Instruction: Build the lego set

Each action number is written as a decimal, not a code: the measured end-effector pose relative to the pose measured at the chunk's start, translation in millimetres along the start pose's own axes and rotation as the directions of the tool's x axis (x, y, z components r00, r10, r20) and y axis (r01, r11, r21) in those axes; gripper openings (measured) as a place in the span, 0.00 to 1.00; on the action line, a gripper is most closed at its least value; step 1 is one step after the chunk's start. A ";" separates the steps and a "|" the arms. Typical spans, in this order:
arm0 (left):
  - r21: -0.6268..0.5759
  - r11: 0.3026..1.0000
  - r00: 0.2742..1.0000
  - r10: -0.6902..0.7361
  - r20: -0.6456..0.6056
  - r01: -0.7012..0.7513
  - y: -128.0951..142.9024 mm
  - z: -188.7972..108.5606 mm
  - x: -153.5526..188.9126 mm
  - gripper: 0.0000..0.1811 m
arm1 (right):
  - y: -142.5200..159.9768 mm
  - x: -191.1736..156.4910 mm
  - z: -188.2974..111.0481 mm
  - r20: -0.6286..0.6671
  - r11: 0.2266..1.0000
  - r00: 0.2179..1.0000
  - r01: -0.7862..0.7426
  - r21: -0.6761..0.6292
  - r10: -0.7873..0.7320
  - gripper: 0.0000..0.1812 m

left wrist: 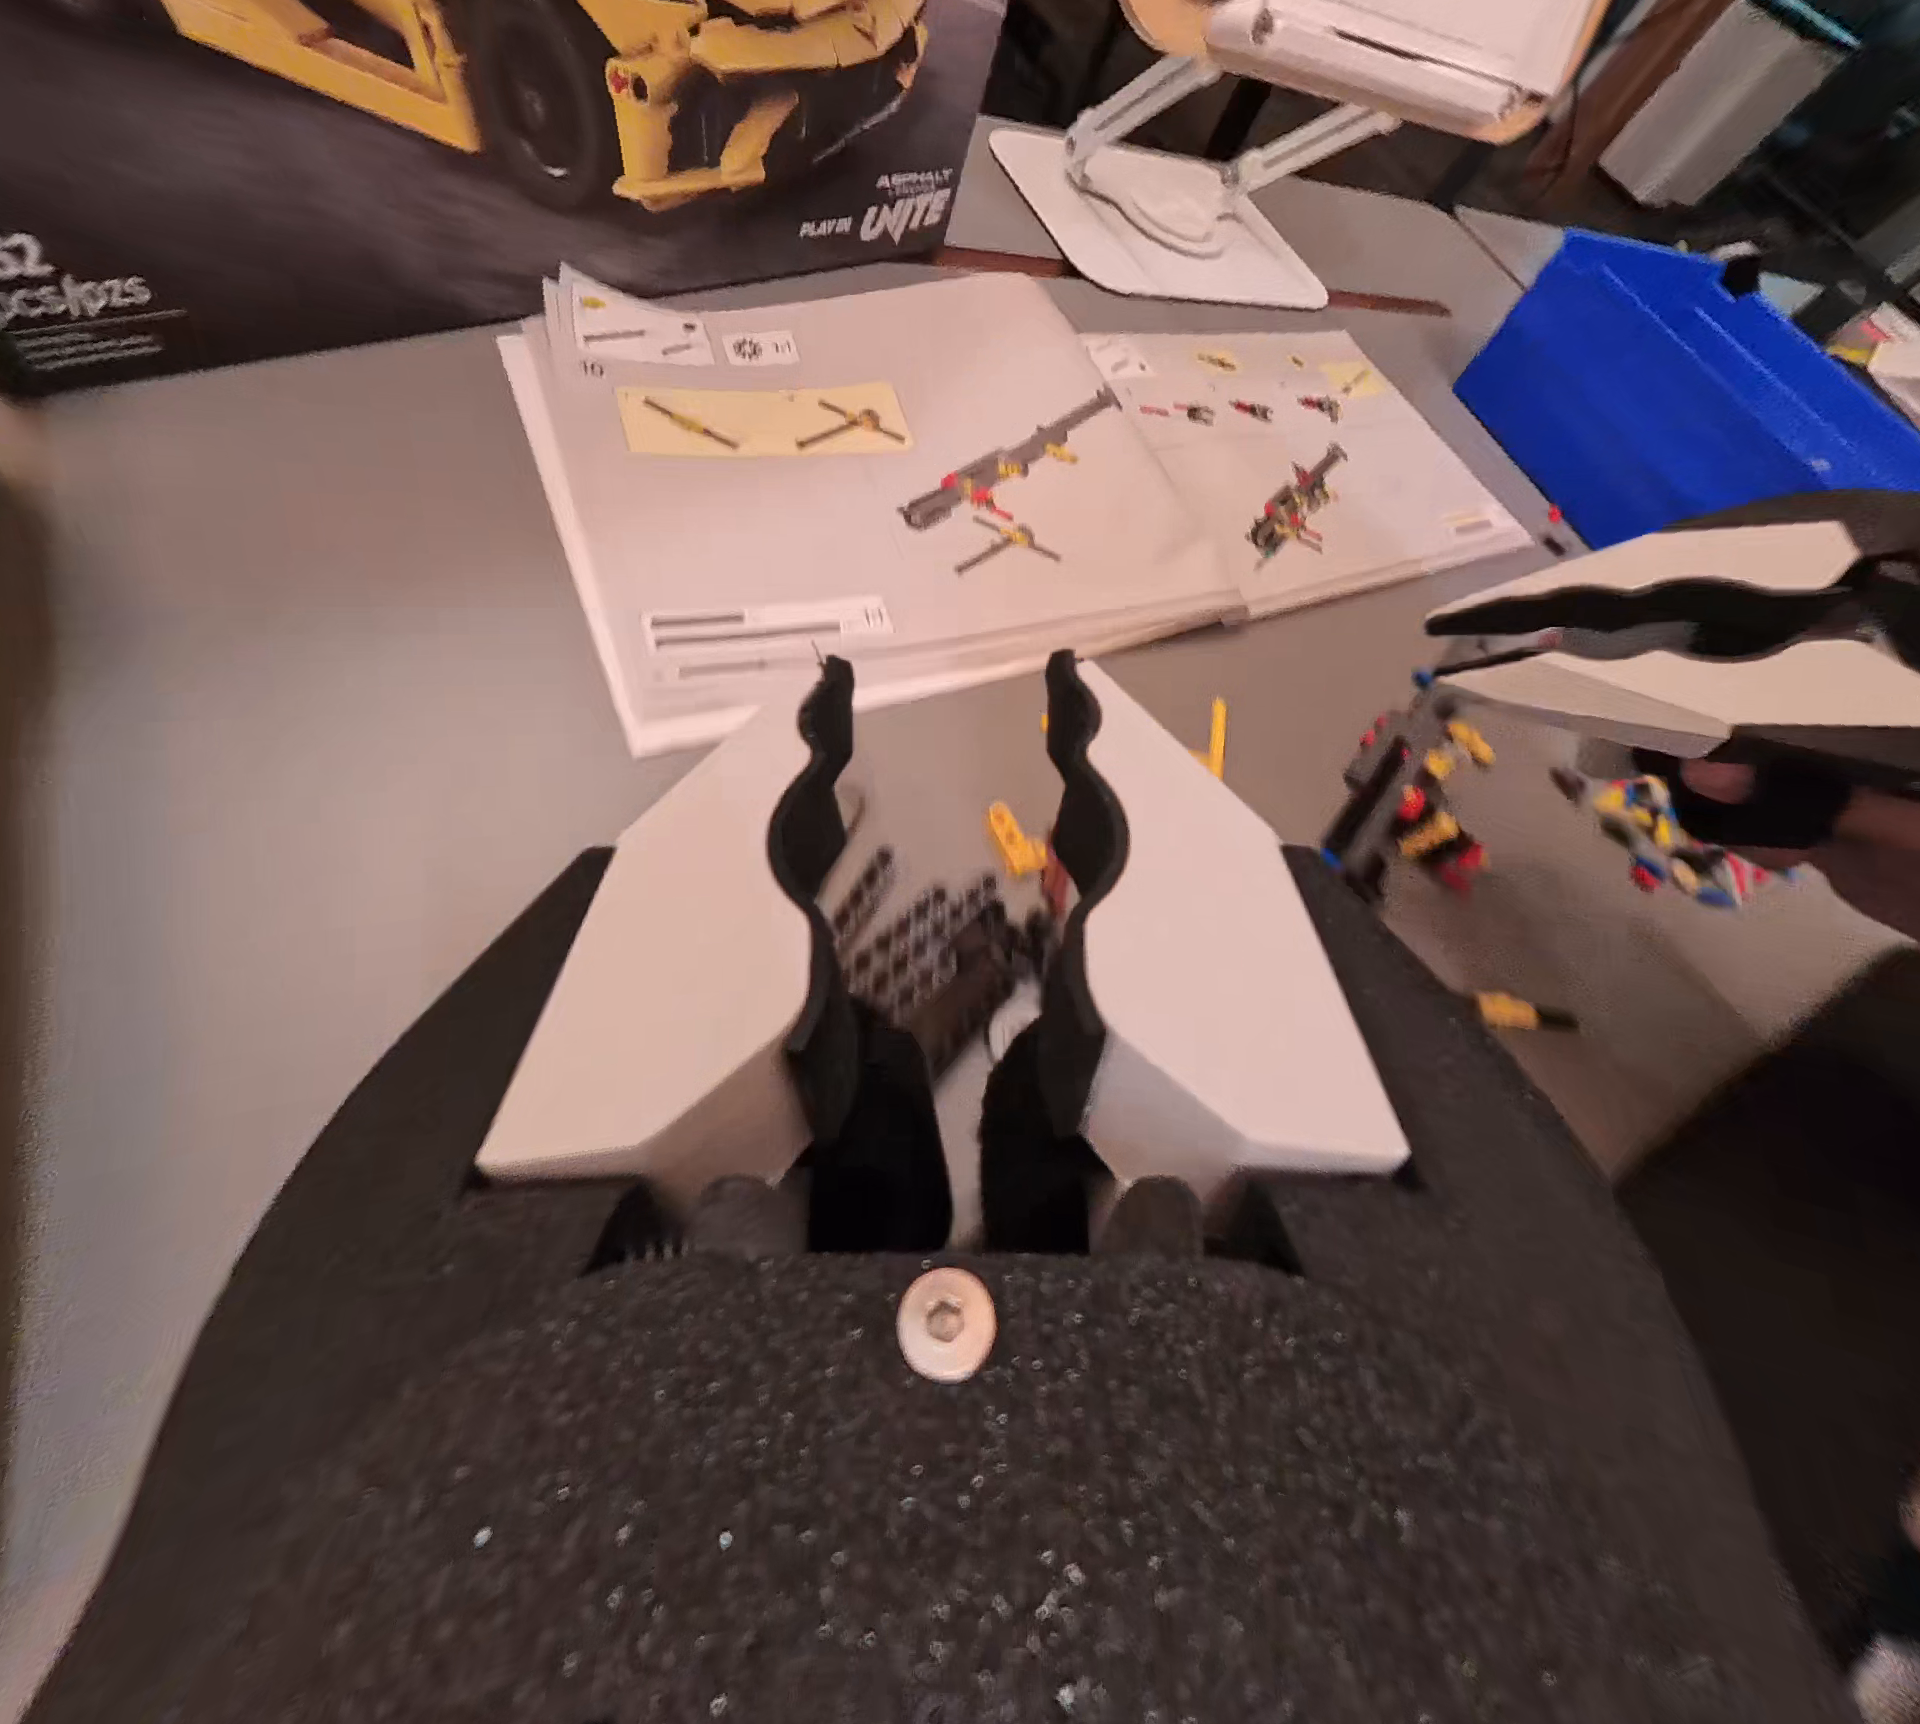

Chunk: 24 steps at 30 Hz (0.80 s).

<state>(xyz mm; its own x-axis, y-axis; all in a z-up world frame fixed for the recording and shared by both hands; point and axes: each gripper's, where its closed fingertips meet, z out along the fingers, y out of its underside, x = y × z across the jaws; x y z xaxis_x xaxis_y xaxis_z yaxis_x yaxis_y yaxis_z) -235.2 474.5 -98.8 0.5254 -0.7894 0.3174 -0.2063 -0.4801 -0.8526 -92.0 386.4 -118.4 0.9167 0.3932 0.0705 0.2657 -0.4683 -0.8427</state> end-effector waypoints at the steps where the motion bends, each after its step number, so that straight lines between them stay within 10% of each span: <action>1: 0.014 1.000 1.000 -0.008 0.011 0.008 -5.9 16.2 -3.0 0.20 | -1.1 19.2 1.0 -0.031 1.000 1.000 0.003 0.010 -0.003 0.11; 7: 0.038 0.999 0.999 0.016 0.045 -0.018 0.5 69.3 -24.9 0.19 | 27.0 63.7 3.4 0.004 0.984 0.988 -0.155 0.088 0.155 0.12; 14: 0.194 0.981 1.000 -0.016 0.013 0.013 -13.2 49.5 -34.2 0.19 | 13.7 70.6 -10.4 0.016 0.952 0.977 -0.209 0.225 0.211 0.12; 24: 0.115 0.976 0.973 0.167 0.156 -0.186 -2.4 54.8 -38.7 0.18 | 28.1 75.5 -3.0 -0.021 0.959 0.978 -0.197 0.204 0.206 0.12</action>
<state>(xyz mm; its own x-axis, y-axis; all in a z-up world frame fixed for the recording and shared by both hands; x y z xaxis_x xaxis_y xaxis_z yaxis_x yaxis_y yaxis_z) -209.8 527.2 -131.8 0.6058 -0.7892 0.1013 -0.2039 -0.2771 -0.9390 -14.4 400.5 -135.1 0.9579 0.2715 -0.0930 0.0130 -0.3648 -0.9310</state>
